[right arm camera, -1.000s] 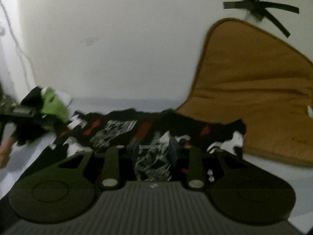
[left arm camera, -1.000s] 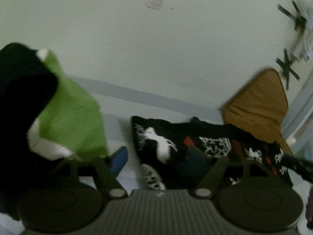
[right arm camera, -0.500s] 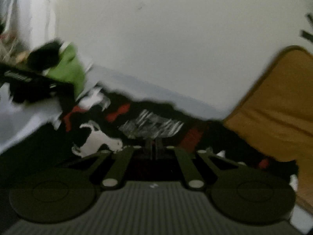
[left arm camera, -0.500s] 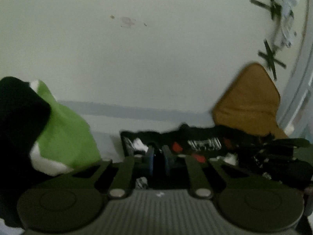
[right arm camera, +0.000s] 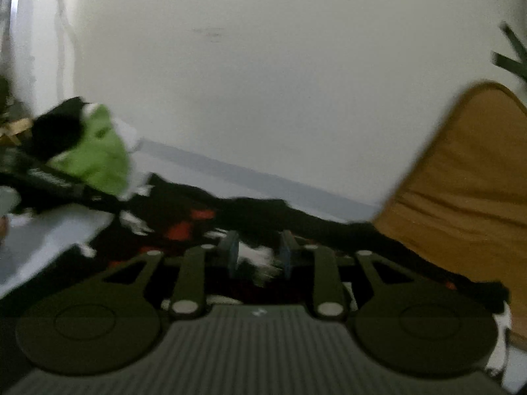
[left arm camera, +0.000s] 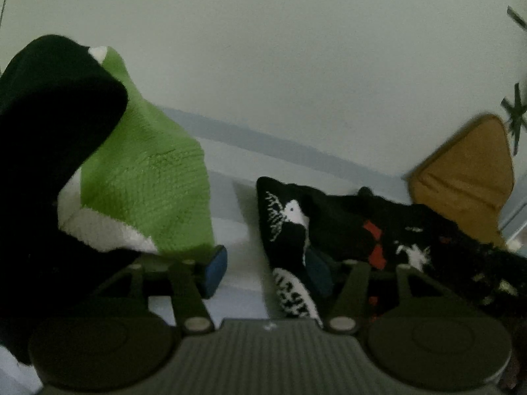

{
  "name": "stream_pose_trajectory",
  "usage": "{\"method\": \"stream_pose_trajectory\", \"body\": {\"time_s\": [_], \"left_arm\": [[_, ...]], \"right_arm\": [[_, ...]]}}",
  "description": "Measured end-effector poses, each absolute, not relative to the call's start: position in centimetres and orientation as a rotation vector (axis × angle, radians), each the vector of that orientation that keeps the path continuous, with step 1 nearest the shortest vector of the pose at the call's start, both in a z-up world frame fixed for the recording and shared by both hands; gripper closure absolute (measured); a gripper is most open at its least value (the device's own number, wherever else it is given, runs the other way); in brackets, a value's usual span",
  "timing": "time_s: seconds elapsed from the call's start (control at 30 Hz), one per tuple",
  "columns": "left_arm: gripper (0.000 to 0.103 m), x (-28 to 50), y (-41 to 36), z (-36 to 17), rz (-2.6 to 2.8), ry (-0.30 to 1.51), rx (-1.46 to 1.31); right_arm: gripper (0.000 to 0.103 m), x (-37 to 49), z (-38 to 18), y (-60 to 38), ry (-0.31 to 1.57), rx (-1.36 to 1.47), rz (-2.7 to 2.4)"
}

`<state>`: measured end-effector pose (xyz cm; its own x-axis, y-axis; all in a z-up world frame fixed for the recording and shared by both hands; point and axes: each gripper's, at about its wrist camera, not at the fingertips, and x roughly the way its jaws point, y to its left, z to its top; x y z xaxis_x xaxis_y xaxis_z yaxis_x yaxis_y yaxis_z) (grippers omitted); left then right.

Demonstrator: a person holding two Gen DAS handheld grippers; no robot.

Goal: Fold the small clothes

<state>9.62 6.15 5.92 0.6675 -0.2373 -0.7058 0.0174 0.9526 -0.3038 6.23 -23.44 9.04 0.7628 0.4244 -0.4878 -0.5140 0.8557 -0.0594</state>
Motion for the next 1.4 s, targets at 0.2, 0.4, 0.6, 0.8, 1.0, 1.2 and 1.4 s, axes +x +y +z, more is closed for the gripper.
{"method": "stream_pose_trajectory", "body": {"time_s": [0.2,0.4,0.6,0.8,1.0,1.2,1.4], "left_arm": [[0.047,7.7,5.8,5.7,-0.169,0.817,-0.278],[0.046,6.6,6.5,6.3,-0.184,0.773,-0.300],[0.038,6.5,6.4,6.3,-0.193,0.780,-0.308],[0.029,4.9,5.5,6.2,-0.224,0.784,-0.253],[0.029,2.1,2.8,5.5,-0.266,0.810,-0.125],[0.028,-1.6,2.5,5.5,-0.259,0.831,-0.036],[0.025,-6.6,3.3,6.6,-0.273,0.826,-0.018]], "right_arm": [[0.062,7.7,6.4,-17.5,0.575,-0.321,0.619],[0.090,7.4,7.4,-16.6,0.546,-0.277,0.676],[0.075,4.5,5.6,-15.7,0.535,-0.372,0.740],[0.065,4.2,8.6,-21.4,0.552,-0.094,0.701],[0.058,1.3,7.1,-31.6,0.630,0.070,0.396],[0.058,-4.6,6.0,-42.0,0.619,0.397,0.246],[0.057,-10.6,6.5,-43.8,0.558,0.437,0.251]]}}
